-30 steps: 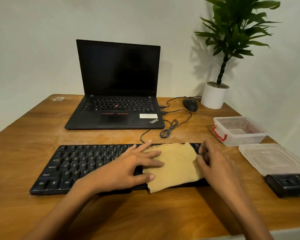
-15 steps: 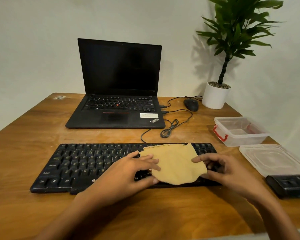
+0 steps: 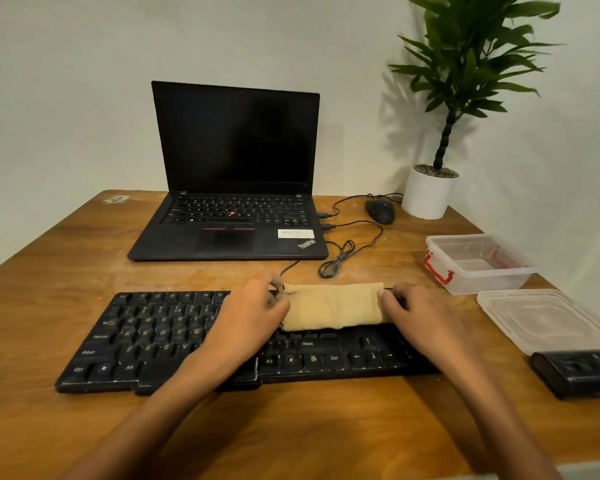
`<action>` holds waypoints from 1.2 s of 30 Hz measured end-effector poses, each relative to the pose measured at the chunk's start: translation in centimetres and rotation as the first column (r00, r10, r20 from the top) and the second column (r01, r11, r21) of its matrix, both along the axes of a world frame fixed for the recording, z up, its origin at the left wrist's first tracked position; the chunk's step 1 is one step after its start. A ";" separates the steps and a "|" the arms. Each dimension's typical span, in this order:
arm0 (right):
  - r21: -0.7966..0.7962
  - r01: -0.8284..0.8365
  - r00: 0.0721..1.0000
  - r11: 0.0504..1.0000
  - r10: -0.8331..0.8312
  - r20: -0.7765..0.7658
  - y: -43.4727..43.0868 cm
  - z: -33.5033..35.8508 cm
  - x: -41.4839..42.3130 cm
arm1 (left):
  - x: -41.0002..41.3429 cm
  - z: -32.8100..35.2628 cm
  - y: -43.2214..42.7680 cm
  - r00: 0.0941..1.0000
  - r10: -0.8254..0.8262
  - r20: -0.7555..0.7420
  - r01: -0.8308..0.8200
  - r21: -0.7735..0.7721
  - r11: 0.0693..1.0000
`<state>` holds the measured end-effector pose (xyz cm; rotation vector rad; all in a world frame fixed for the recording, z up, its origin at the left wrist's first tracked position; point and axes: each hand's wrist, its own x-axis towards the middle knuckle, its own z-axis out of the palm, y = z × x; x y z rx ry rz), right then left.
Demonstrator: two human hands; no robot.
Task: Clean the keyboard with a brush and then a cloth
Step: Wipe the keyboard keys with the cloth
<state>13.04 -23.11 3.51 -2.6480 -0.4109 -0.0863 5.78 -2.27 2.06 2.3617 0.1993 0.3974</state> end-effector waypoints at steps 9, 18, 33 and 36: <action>-0.025 -0.006 0.948 1.000 0.014 0.319 0.0 -1.0 0.2 | -1.3 -0.1 -0.2 0.977 0.045 0.209 -0.132 0.421 0.897; 0.092 -0.520 0.846 0.849 0.496 0.195 -1.2 -2.2 0.8 | -1.3 -0.5 -0.7 0.943 -0.331 0.023 0.267 0.540 0.798; -0.048 -0.541 0.775 0.840 0.520 0.358 -2.8 -2.6 2.5 | -0.6 -0.8 2.8 0.896 -0.428 0.120 0.236 0.687 0.687; -0.150 -0.530 0.703 0.835 0.532 0.472 -2.7 -2.3 2.3 | -0.7 -0.7 2.7 0.882 -0.453 0.132 0.227 0.723 0.653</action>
